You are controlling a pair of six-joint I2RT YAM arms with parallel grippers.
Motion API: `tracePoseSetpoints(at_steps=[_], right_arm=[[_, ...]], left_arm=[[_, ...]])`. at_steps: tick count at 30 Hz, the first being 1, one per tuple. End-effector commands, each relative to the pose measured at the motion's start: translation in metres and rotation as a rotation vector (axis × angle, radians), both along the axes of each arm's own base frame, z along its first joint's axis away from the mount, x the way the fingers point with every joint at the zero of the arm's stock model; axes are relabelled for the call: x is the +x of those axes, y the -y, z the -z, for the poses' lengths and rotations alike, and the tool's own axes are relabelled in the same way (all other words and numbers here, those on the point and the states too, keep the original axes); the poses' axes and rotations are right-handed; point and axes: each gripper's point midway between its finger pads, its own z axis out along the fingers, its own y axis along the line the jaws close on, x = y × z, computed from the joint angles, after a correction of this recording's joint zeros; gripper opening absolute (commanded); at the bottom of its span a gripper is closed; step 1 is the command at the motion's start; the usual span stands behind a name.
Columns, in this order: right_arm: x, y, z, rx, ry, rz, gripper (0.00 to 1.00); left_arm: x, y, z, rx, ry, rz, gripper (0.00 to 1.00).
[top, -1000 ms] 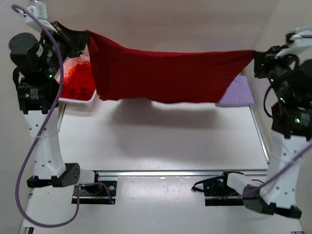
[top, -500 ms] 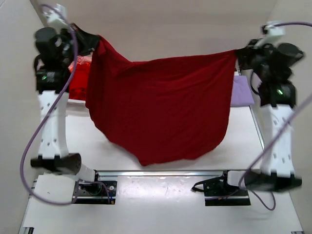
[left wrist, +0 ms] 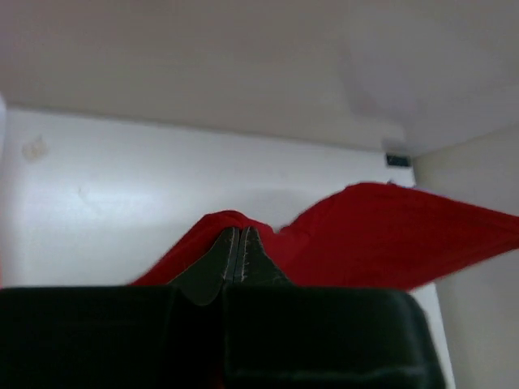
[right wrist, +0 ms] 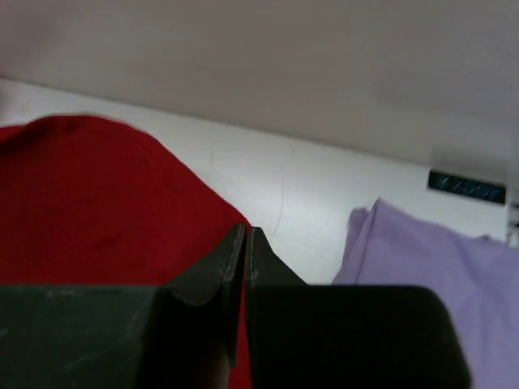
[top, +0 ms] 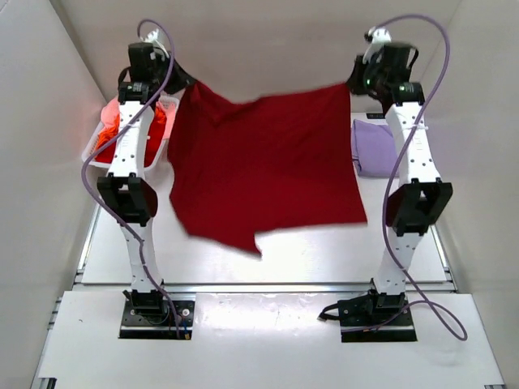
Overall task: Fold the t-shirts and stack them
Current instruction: Flatten out the tshirt
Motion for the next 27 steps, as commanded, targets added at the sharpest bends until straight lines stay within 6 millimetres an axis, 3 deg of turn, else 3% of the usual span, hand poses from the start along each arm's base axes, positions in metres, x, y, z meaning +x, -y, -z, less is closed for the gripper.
tracePoseSetpoints(at_steps=[1, 2, 3, 6, 8, 9, 10, 13, 14, 15, 16, 17, 18, 19, 22, 23, 25, 26, 27], right_arm=[[-0.015, 0.004, -0.133, -0.036, 0.311, 0.018, 0.00], [-0.023, 0.003, -0.147, -0.033, 0.345, 0.016, 0.00], [-0.027, 0.009, -0.152, -0.023, 0.356, 0.023, 0.00], [-0.045, 0.014, -0.153, 0.004, 0.375, 0.017, 0.01], [-0.055, 0.027, -0.132, 0.006, 0.327, 0.037, 0.00], [-0.054, 0.025, -0.107, 0.008, 0.266, 0.025, 0.00], [-0.060, 0.028, -0.111, 0.005, 0.275, 0.038, 0.00], [-0.079, 0.024, -0.071, -0.002, 0.201, 0.044, 0.00], [-0.090, 0.024, -0.058, 0.003, 0.179, 0.049, 0.00], [-0.102, 0.026, -0.042, 0.004, 0.155, 0.055, 0.00], [-0.109, 0.029, -0.033, -0.002, 0.141, 0.059, 0.00], [-0.122, 0.032, -0.015, 0.005, 0.107, 0.061, 0.00], [-0.136, 0.032, 0.002, 0.042, 0.066, 0.070, 0.00], [-0.149, 0.031, 0.017, 0.053, 0.040, 0.064, 0.00], [-0.181, 0.027, 0.069, 0.112, -0.093, 0.070, 0.00], [-0.194, 0.023, 0.086, 0.116, -0.145, 0.070, 0.00], [-0.217, 0.017, 0.120, 0.124, -0.256, 0.091, 0.00], [-0.230, 0.014, 0.135, 0.131, -0.313, 0.096, 0.00], [-0.240, 0.012, 0.150, 0.145, -0.358, 0.113, 0.00]], left_arm=[[-0.038, -0.007, -0.138, -0.073, 0.282, -0.005, 0.00], [-0.056, -0.005, -0.161, -0.100, 0.321, 0.008, 0.00], [-0.050, -0.024, -0.149, -0.100, 0.312, -0.032, 0.00], [-0.084, -0.025, -0.171, -0.065, 0.364, -0.049, 0.00], [-0.095, -0.023, -0.165, -0.024, 0.347, -0.051, 0.00], [-0.106, -0.006, -0.168, -0.021, 0.352, -0.019, 0.00], [-0.106, -0.001, -0.153, -0.006, 0.326, -0.008, 0.00], [-0.130, 0.009, -0.118, 0.003, 0.276, 0.033, 0.00], [-0.142, 0.007, -0.103, 0.010, 0.266, 0.024, 0.00], [-0.160, 0.007, -0.111, 0.009, 0.295, 0.030, 0.00], [-0.164, 0.007, -0.080, 0.014, 0.241, 0.028, 0.00], [-0.179, 0.009, -0.065, 0.017, 0.221, 0.032, 0.00], [-0.195, 0.009, -0.053, 0.023, 0.200, 0.036, 0.00], [-0.210, 0.008, -0.054, 0.022, 0.213, 0.039, 0.00], [-0.246, 0.013, 0.019, 0.042, 0.074, 0.049, 0.00], [-0.259, 0.017, 0.023, 0.042, 0.079, 0.056, 0.00], [-0.282, 0.017, 0.074, 0.051, -0.028, 0.054, 0.00], [-0.291, 0.018, 0.079, 0.051, -0.026, 0.062, 0.00], [-0.299, 0.013, 0.105, 0.056, -0.088, 0.041, 0.00]])
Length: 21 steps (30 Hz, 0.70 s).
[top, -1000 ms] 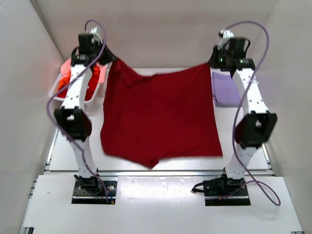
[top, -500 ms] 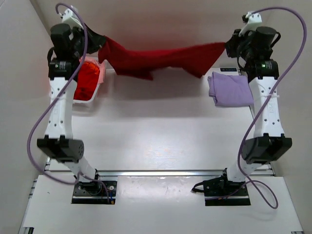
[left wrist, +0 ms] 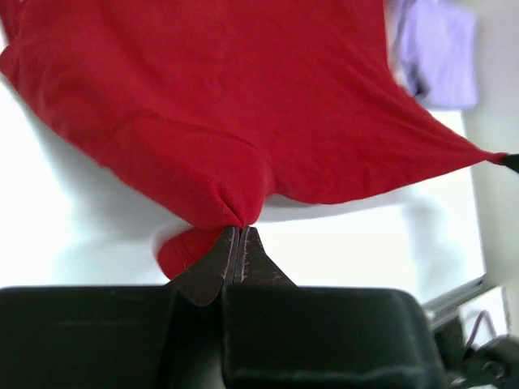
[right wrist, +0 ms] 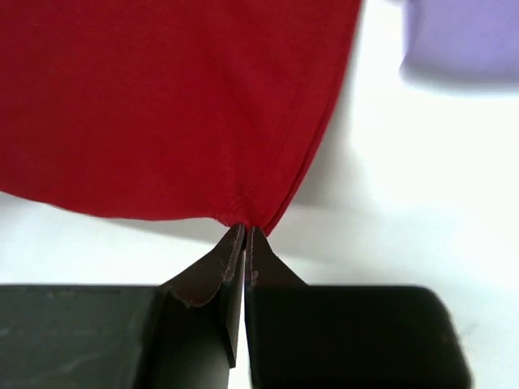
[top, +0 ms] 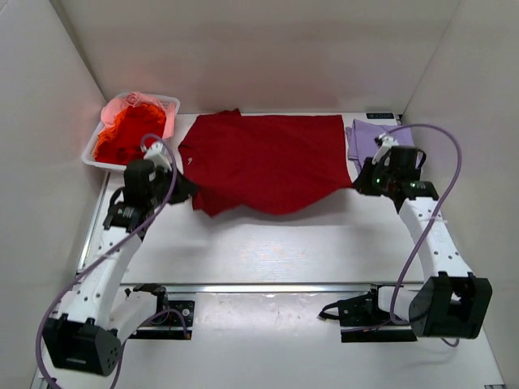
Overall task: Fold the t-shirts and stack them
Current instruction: Flatten out the tshirt, then fold the flattened tshirt in 1/3 of the way
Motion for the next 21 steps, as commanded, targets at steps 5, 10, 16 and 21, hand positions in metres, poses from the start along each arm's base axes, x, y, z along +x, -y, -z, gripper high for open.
tracePoseSetpoints(at_steps=[5, 10, 16, 21], right_arm=[[-0.085, -0.010, 0.073, 0.189, -0.318, 0.125, 0.00], [-0.112, -0.003, 0.097, 0.125, -0.432, 0.170, 0.00], [-0.110, 0.007, 0.109, 0.136, -0.467, 0.195, 0.00], [-0.088, 0.014, 0.110, 0.108, -0.466, 0.178, 0.00]], left_arm=[[-0.057, -0.024, 0.063, 0.051, -0.108, -0.090, 0.00], [-0.082, -0.026, 0.091, 0.116, -0.201, -0.075, 0.00], [-0.079, -0.036, 0.110, 0.127, -0.222, -0.119, 0.00], [-0.048, -0.050, 0.097, 0.154, -0.171, -0.152, 0.00]])
